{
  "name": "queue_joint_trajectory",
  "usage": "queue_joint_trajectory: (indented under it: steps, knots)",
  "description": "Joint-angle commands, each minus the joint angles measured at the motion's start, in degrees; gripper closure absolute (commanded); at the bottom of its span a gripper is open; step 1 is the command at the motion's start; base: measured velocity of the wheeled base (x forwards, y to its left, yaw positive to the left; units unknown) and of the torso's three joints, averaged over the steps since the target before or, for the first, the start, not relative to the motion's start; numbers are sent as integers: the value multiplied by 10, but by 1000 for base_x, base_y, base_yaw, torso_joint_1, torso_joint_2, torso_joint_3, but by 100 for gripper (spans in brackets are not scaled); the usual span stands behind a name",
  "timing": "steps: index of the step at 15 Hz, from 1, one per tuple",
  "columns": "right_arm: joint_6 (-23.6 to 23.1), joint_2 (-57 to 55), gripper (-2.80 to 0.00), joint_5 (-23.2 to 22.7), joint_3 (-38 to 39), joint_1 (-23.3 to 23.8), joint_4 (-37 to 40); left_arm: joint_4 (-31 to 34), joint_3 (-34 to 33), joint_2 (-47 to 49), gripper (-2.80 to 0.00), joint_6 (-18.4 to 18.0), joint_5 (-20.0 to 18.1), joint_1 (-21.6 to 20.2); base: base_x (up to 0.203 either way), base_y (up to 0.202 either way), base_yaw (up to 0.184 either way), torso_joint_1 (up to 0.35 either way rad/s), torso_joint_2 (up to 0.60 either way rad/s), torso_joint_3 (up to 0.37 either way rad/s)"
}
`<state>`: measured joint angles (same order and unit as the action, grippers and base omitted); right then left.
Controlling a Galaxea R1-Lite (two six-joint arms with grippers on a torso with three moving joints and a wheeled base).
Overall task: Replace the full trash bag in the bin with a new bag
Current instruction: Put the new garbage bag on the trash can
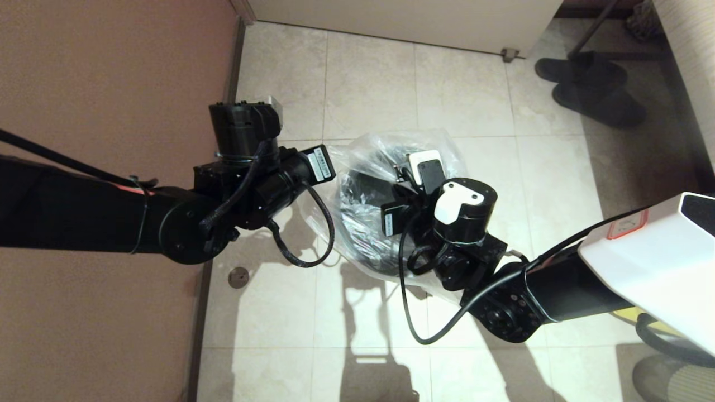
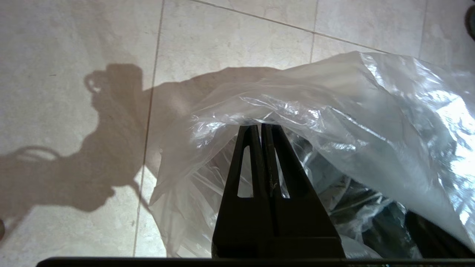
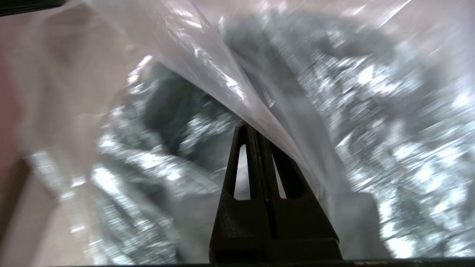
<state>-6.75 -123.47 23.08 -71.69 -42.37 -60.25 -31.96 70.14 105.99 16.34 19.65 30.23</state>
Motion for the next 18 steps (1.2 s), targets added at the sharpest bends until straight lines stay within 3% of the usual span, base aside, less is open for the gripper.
queue_joint_trajectory:
  steps: [1, 4, 11, 18]
  knots:
    - [-50, -19, 0, 5, -2, 21, -54, -3, 1, -1, 0, 1, 0, 0, 0, 0, 0, 0, 0, 0]
    - [-82, -22, 0, 5, -14, 49, -73, -3, 1, 7, 0, 1, -4, 0, 0, 0, 0, 0, 0, 0]
    - [-96, -31, 0, -3, -85, 100, -67, -17, 20, 68, 0, 4, -9, 0, 0, 0, 0, 0, 0, 0]
    - [-104, -33, 0, -11, -127, 133, -45, -12, 84, 116, 0, -4, -13, -7, 0, 0, 0, 0, 0, 0]
